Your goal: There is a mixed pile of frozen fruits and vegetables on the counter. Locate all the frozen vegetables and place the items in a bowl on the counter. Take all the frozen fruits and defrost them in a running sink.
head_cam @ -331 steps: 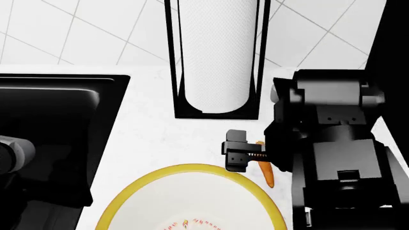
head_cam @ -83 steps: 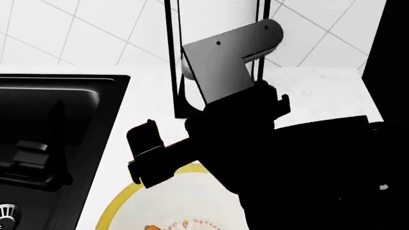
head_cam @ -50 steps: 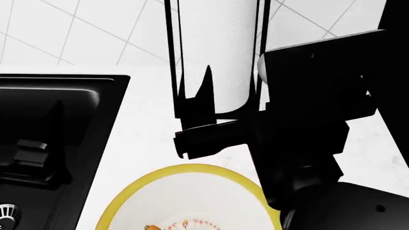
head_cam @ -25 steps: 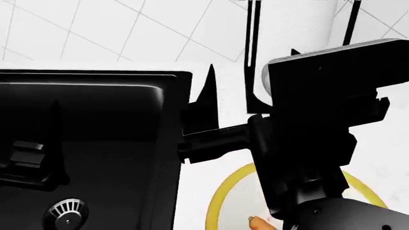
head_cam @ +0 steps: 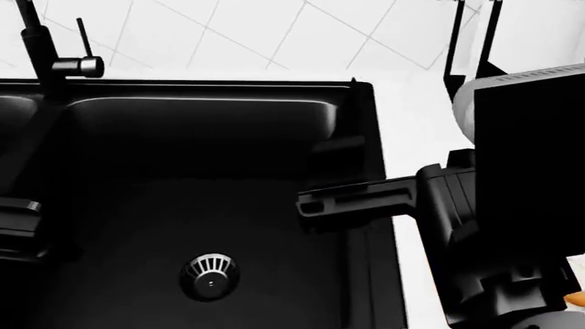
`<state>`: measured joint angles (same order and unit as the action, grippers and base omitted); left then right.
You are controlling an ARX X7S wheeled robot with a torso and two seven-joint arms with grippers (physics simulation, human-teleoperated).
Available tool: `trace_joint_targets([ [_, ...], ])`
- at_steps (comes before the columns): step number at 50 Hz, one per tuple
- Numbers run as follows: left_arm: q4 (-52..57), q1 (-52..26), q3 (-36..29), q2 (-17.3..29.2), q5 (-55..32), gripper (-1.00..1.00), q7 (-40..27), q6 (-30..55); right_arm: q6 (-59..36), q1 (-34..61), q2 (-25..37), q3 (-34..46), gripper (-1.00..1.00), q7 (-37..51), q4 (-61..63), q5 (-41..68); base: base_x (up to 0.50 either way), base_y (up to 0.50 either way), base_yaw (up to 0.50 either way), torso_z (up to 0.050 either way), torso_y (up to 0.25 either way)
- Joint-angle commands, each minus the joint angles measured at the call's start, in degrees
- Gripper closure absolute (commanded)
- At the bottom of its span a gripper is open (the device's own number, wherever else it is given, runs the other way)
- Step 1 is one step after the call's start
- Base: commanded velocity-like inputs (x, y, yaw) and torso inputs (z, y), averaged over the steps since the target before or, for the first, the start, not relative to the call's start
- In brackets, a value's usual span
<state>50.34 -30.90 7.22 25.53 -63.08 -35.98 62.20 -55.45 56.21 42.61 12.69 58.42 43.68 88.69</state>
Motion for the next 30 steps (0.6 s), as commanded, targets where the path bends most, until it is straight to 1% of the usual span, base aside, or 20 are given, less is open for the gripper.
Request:
trace_joint_targets([
  [1,0.1,-0.1,0.7,0.6,-0.9,-1.00,-0.6,-0.3,-0.2,2.2,1.1,-0.4,-1.00,1.0,0.2,2.5,0.00,0.50,0.00,0.000,0.000],
  [6,0.4,-0.2,1.0,0.8,-1.8,-1.00,-1.2,-0.3,-0.9,2.6,0.9,0.5,-1.00,-1.2,-0.2,0.7,0.11,0.50,0.00,0.000,0.000],
  [10,0.7,-0.3,1.3,1.0,-2.5,-1.00,-1.6,-0.3,-0.8,3.5,0.8,0.5,-1.00,-1.8,0.6,0.7,0.32,0.49,0.00,0.000,0.000],
  [15,0.7,-0.2,1.2,1.1,-2.7,-1.00,-1.6,-0.5,0.0,2.1,0.7,0.1,-1.00,-3.8,0.4,-0.9,0.36,0.48,0.00,0.000,0.000],
  [21,1.0,0.0,1.7,1.6,-3.6,-1.00,-2.2,-0.5,1.0,0.1,0.8,-0.4,-1.00,-2.3,0.8,-0.7,0.35,0.45,0.00,0.000,0.000],
  [26,0.8,0.1,1.8,1.6,-3.8,-1.00,-2.5,-0.7,1.7,-0.8,0.9,-0.9,-1.00,-1.0,1.5,0.9,0.00,0.04,0.00,0.000,0.000],
  [30,0.7,0.1,1.7,1.8,-3.9,-1.00,-2.5,-0.8,1.8,-0.5,1.0,-0.7,-1.00,-0.7,1.9,1.2,0.00,0.44,0.00,0.000,0.000],
])
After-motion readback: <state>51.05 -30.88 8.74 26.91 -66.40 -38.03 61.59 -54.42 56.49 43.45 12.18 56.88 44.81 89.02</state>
